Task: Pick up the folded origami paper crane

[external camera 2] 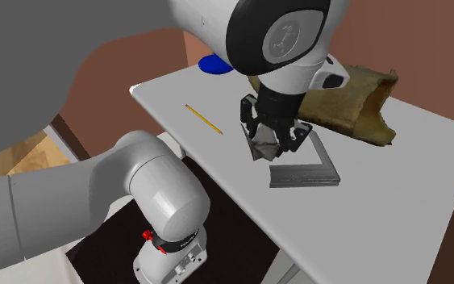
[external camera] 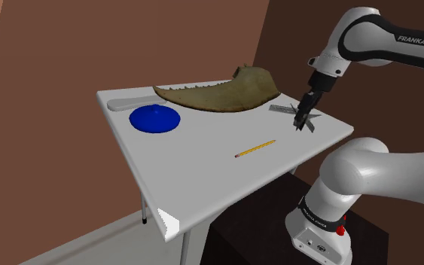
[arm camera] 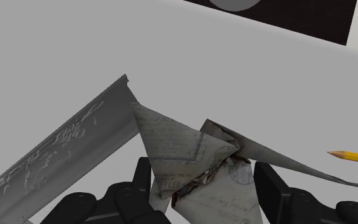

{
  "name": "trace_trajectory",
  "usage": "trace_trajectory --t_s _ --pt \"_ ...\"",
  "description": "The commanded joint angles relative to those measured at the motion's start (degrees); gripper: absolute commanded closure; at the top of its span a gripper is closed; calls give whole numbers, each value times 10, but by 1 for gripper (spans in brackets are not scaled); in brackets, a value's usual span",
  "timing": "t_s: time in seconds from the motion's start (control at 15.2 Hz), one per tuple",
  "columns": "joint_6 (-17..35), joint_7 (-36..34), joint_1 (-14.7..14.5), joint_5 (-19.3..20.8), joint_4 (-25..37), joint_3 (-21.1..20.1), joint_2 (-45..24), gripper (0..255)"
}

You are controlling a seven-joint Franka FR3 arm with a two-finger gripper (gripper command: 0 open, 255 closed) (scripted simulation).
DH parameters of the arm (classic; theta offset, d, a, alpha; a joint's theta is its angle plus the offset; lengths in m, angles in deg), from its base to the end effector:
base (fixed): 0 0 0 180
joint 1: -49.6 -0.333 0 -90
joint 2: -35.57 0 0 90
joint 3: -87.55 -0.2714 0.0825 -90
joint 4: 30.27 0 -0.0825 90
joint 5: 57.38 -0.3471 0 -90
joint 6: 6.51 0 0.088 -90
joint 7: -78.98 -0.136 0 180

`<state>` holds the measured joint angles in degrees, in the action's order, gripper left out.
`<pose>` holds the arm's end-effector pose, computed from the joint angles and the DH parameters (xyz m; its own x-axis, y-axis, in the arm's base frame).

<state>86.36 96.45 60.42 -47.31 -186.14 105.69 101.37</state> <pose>0.1997 -0.1302 0.4556 0.9979 -0.0185 0.0623 -0.0124 -0.9951 -0.0978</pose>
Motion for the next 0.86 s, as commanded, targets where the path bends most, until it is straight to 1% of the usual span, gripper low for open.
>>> trace_trajectory --t_s 0.0,0.66,0.79 --pt "-11 -1 -3 -4 16 -3 -5 255" --pt "-72 -5 -15 -21 104 -20 -31 255" --pt "-73 -5 -15 -22 105 -20 -31 255"
